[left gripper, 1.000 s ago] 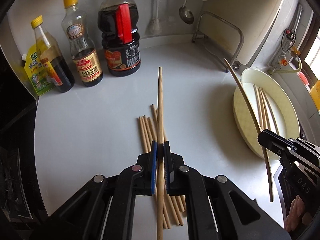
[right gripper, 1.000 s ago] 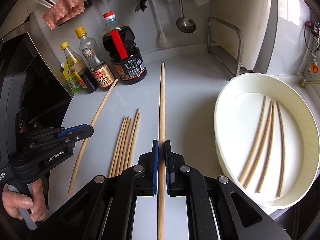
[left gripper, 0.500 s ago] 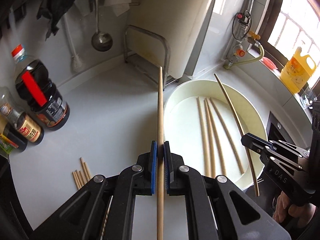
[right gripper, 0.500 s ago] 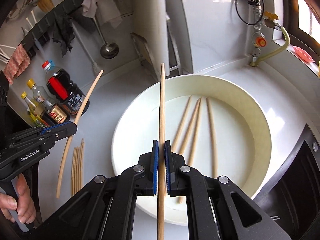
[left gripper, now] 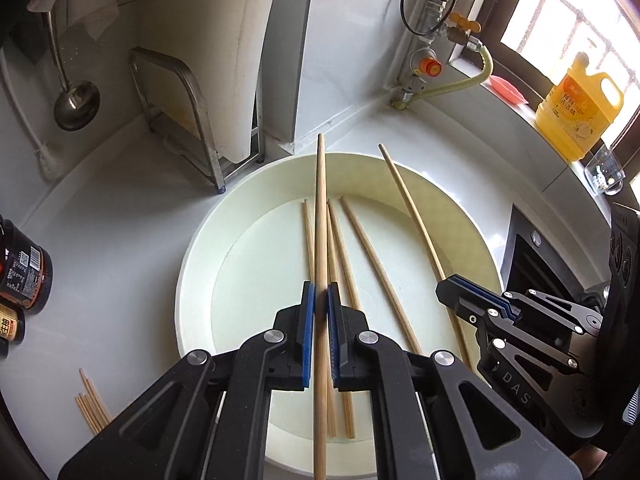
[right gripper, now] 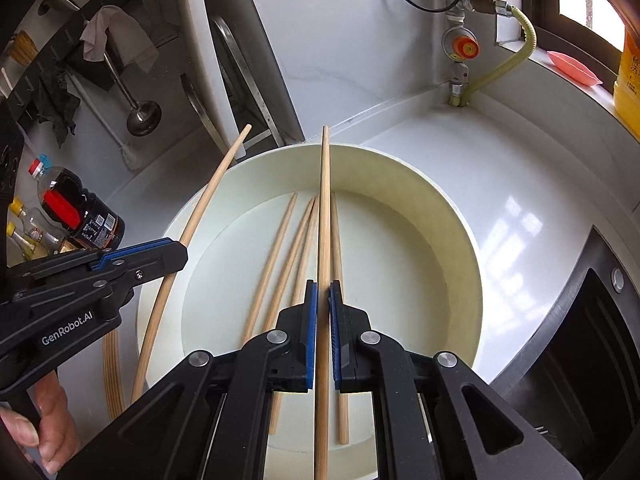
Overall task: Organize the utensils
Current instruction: 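Carry the left tool's chopstick over the white basin while the right tool carries its own, then open both tools to drop the two chopsticks into the white basin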
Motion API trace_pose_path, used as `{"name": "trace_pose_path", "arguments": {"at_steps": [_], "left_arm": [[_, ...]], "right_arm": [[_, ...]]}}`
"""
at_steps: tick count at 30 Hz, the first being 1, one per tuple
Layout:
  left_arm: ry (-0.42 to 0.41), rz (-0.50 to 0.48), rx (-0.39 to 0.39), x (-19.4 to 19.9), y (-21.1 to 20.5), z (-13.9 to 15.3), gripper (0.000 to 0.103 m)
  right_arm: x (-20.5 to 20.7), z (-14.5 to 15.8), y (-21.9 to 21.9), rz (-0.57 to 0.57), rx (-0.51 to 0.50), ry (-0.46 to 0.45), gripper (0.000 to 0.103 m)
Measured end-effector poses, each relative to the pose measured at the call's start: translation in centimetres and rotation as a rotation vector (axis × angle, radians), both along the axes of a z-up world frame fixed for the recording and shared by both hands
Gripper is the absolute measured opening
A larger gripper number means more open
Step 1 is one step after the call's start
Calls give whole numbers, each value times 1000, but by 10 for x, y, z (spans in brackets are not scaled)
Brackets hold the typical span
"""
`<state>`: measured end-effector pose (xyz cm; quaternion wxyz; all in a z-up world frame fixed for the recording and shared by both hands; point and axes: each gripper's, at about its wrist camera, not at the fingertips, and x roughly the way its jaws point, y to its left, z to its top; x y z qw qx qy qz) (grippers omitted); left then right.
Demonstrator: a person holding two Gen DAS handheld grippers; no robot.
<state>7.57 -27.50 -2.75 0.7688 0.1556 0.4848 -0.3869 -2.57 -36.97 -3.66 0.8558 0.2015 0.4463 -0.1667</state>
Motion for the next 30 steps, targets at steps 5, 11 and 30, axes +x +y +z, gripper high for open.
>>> {"name": "trace_pose_path", "arguments": {"at_steps": [5,11,30], "left_arm": [[11,1,36,5,-12,-18,7],[47,6,59,10,-18,-34,8],[-34,101,71,14,10,-14,65]], "right_arm": [[5,-16,-4,-1,16,35,6],[10,-30,-8,-5,42,65,6],[-7,-15,-10,-57,24,32,21]]}}
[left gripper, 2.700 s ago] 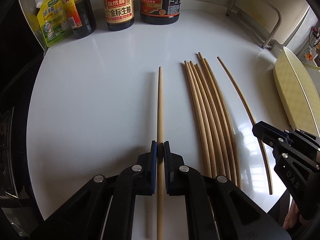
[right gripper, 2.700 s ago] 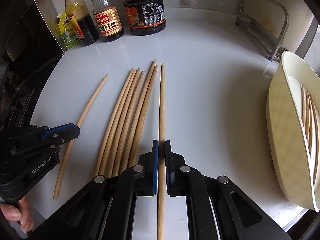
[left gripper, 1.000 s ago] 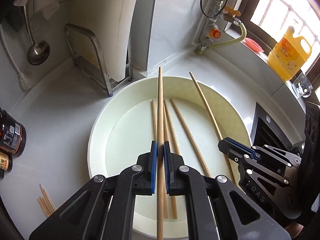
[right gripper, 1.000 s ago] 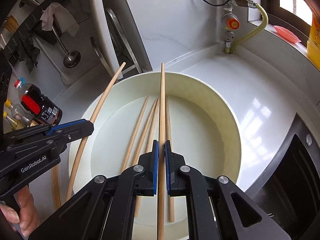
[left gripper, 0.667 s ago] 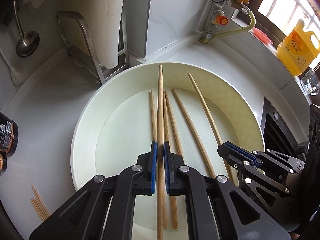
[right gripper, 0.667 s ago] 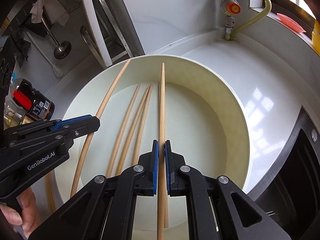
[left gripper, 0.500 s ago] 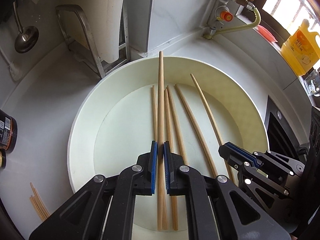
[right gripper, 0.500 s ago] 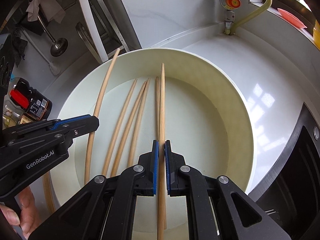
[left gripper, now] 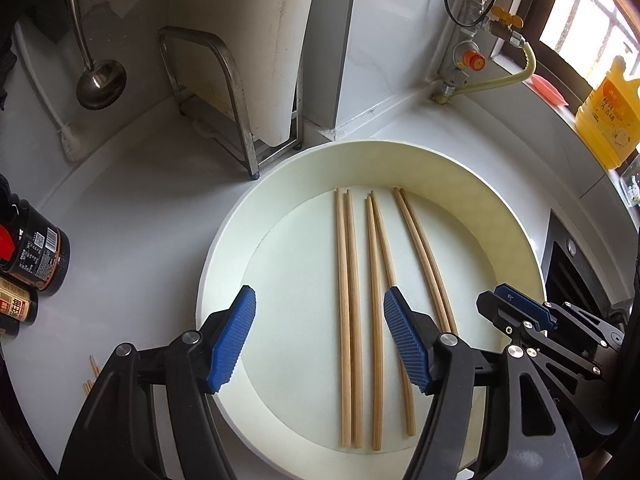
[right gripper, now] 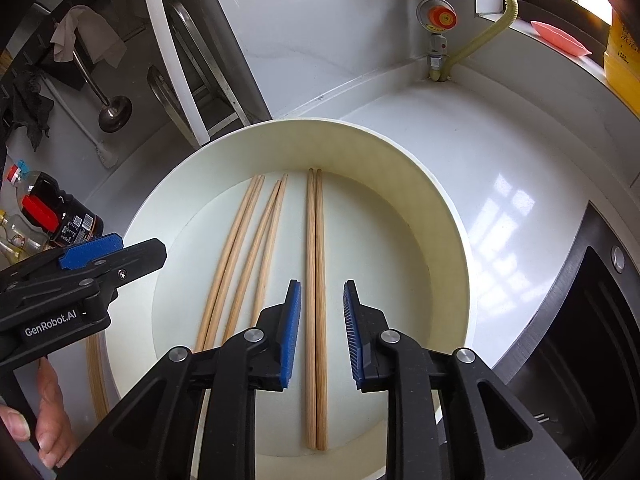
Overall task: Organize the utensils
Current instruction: 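Open both tools to drop the two chopsticks into the white basin, then move both open tools back over the remaining chopstick row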
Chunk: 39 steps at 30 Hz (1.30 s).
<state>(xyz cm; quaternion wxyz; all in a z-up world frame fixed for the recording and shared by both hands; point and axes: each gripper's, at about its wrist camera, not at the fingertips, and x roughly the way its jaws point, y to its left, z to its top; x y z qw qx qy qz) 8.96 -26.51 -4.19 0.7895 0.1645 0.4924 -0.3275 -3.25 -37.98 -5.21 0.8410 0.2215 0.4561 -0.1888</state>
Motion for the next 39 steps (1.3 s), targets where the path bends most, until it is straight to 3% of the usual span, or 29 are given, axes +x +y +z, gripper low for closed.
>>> {"name": "trace_pose_path", "arguments": {"at_steps": [12,17,21,25,39], "left_arm": [[-41,43,-16,-12,34,17,70],[-61,68,-19,-18,51,24,78],[-76,93,-26,-23,67,30,78],[-88,125,-32,-27,85,33,81],[-94,281,-23,-39,167,31,83]], "right_arm": [[-11,12,23,39,-10,-12,26],[-13,20,38,71,-20,-28,34],[-15,25,52,102,-29,-38,35],[-14,30,66,133,-34,-45,41],[-6,41,125,285,-56,-46,46]]}}
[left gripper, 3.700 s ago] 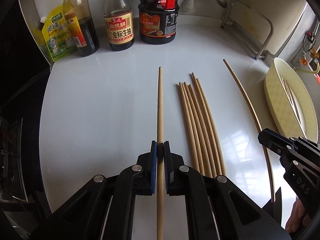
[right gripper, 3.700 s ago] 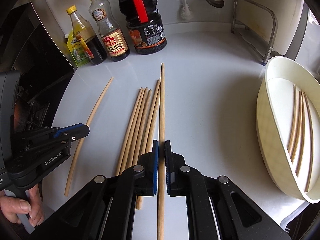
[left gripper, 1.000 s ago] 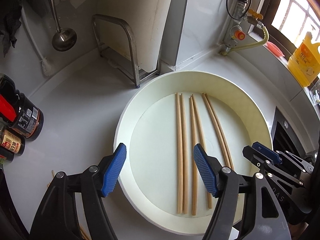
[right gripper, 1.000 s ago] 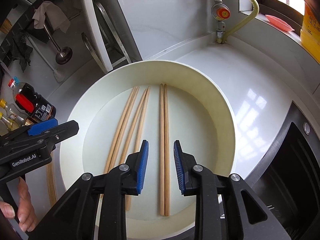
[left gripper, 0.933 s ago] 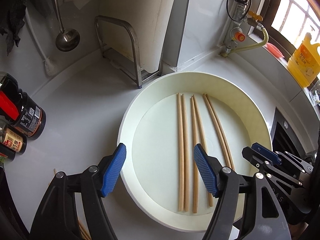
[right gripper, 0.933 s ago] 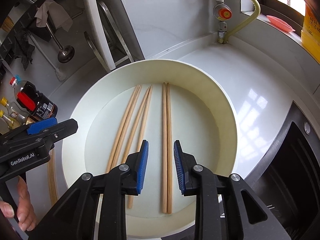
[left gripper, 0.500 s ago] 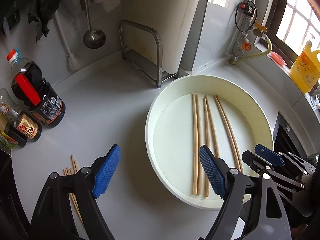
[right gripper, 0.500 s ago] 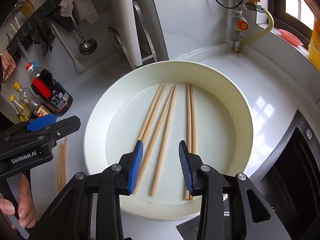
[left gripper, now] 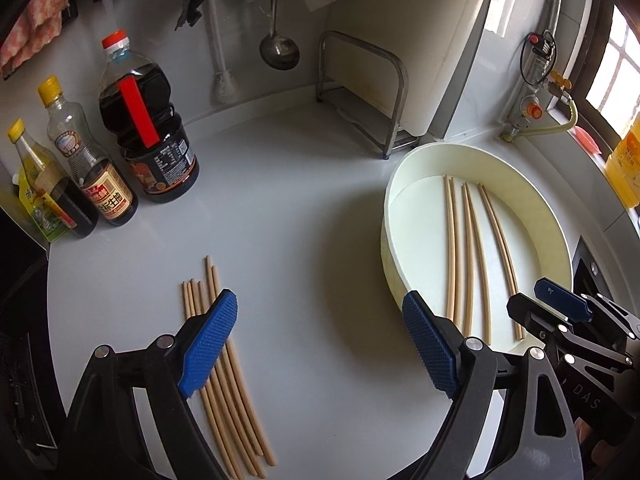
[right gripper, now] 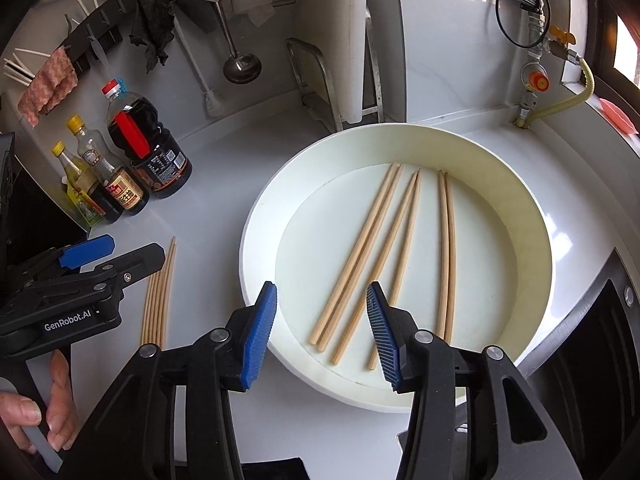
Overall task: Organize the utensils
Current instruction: 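Move both open tools back over the remaining chopstick row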
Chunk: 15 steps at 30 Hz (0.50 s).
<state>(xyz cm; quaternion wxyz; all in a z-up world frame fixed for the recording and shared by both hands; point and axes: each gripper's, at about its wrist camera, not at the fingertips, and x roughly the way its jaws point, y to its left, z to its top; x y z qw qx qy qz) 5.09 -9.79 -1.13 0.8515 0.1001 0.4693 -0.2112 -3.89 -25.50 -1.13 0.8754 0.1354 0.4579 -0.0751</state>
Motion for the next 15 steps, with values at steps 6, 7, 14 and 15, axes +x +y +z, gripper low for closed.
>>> {"name": "trace_pose_path", "arguments": {"at_steps": [6,7,14,15], "left_arm": [[-4,78,-7,-4,39,-2,83],[-4,91,-6,-4,45,-2,83],[-15,171,10,-5,85,-5,83],[-13,183,8,-5,91,-6,83]], "right_arm": [[9,-2,30,76,-4,7,47],[11,-3,36,91,-3,10,47],[25,-13,74,184,-3,40,48],[27,-15,79,195,-5,44,48]]}}
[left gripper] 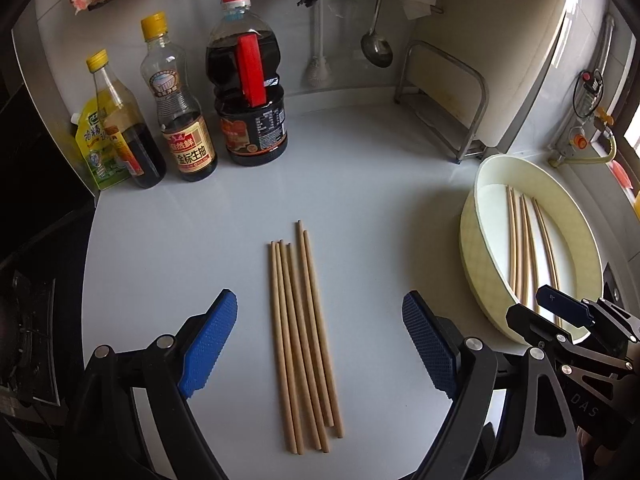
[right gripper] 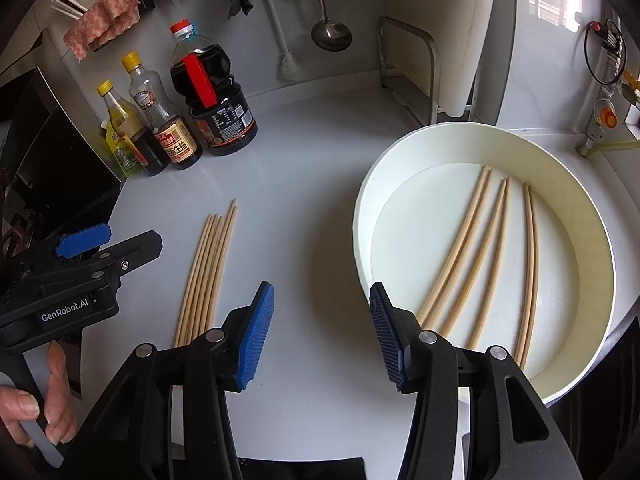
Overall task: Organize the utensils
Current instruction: 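Move both open tools back over the remaining chopstick row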
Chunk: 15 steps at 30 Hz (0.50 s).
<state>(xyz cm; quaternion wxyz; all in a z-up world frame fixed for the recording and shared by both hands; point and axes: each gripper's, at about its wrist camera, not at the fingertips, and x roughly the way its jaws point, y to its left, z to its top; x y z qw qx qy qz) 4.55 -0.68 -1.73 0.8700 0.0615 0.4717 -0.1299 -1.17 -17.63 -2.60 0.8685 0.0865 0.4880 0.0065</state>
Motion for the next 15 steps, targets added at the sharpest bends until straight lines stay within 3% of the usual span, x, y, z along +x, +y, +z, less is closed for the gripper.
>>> {"name": "trace_pose_path", "arguments": {"at_steps": [15], "left_arm": [[64,128,-1,12,74,-34,83]], "right_arm": [[28,-30,65,110,-12,75,49]]}}
